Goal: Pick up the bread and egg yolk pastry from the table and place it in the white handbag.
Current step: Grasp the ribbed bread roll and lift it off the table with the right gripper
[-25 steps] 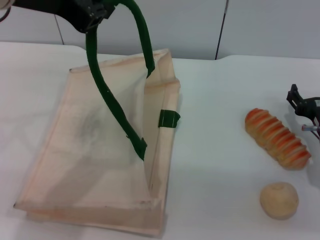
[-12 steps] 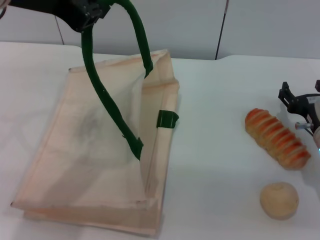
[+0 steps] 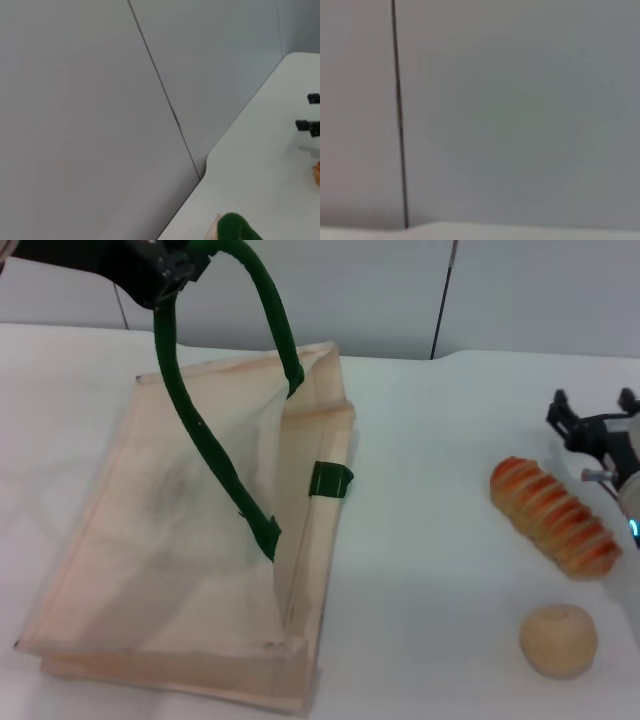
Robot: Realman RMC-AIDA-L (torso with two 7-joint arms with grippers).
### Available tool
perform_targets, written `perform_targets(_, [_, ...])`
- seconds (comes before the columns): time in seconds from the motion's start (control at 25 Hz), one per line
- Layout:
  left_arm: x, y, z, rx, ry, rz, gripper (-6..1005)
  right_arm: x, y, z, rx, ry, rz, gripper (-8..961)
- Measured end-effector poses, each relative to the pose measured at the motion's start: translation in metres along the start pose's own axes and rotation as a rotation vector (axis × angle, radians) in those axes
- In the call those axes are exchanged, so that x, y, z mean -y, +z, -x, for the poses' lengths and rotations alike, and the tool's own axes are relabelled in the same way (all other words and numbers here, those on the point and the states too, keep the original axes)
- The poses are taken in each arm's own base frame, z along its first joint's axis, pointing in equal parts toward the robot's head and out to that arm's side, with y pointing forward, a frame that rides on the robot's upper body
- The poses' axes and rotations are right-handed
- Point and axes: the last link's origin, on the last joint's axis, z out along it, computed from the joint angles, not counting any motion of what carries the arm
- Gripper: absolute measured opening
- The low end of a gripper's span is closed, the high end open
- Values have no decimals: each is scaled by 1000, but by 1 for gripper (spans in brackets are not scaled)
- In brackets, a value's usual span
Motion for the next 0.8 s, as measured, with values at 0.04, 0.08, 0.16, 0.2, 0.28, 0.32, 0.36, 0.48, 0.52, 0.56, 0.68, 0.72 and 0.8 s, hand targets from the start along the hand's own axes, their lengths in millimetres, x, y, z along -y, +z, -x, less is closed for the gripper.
perform_targets(0.04, [0, 0, 0, 0, -1, 1, 139, -1, 2, 0, -24, 2, 15, 857])
perform_targets(0.08, [0, 0, 0, 1, -1, 1, 139, -2, 4, 0, -48, 2, 33, 857])
perform_targets(0.16, [0, 0, 0, 1, -2, 1, 139, -3, 8, 1, -86, -2, 67, 857])
perform_targets(0.2, [0, 0, 0, 1, -3, 1, 139, -4, 9, 3, -97, -5, 81, 857])
perform_targets(0.28, [0, 0, 0, 2, -4, 1, 139, -7, 10, 5, -116, -16, 114, 857])
perform_targets(0.32, [0, 0, 0, 3, -5, 1, 139, -8, 11, 6, -118, -20, 122, 857])
perform_targets(0.36, [0, 0, 1, 4, -6, 0, 139, -9, 11, 6, -121, -25, 130, 857])
perform_targets(0.48, [1, 0, 2, 9, -7, -6, 139, -17, 15, 8, -154, -55, 176, 857])
perform_targets(0.52, [2, 0, 2, 12, -8, -8, 139, -18, 17, 8, -174, -65, 188, 857])
perform_targets(0.56, [2, 0, 2, 13, -8, -10, 139, -19, 19, 10, -189, -77, 196, 857])
perform_targets(0.68, [2, 0, 2, 14, -8, -11, 139, -19, 24, 16, -194, -109, 199, 857])
perform_targets(0.72, [2, 0, 2, 14, -8, -11, 139, -20, 24, 18, -189, -114, 197, 857])
perform_targets(0.8, [2, 0, 2, 15, -8, -12, 139, -22, 24, 23, -180, -131, 197, 857])
